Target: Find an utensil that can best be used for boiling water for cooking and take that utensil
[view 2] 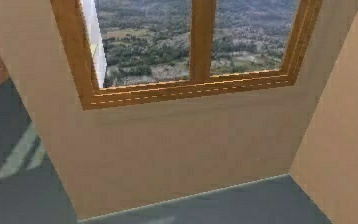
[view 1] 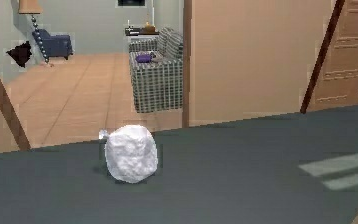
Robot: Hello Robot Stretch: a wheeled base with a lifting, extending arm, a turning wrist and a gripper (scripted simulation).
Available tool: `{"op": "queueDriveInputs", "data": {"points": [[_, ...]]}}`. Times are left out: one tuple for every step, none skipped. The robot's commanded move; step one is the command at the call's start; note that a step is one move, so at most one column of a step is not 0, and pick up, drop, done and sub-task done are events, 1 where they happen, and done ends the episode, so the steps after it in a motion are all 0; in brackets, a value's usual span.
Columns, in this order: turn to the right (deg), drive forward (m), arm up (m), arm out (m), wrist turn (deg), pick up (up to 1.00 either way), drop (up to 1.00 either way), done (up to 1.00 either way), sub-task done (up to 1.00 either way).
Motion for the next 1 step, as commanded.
{"op": "queueDriveInputs", "data": {"points": [[18.0, 0.0, 0.0, 0.0, 0.0, 0.0, 0.0, 0.0, 0.0]]}}
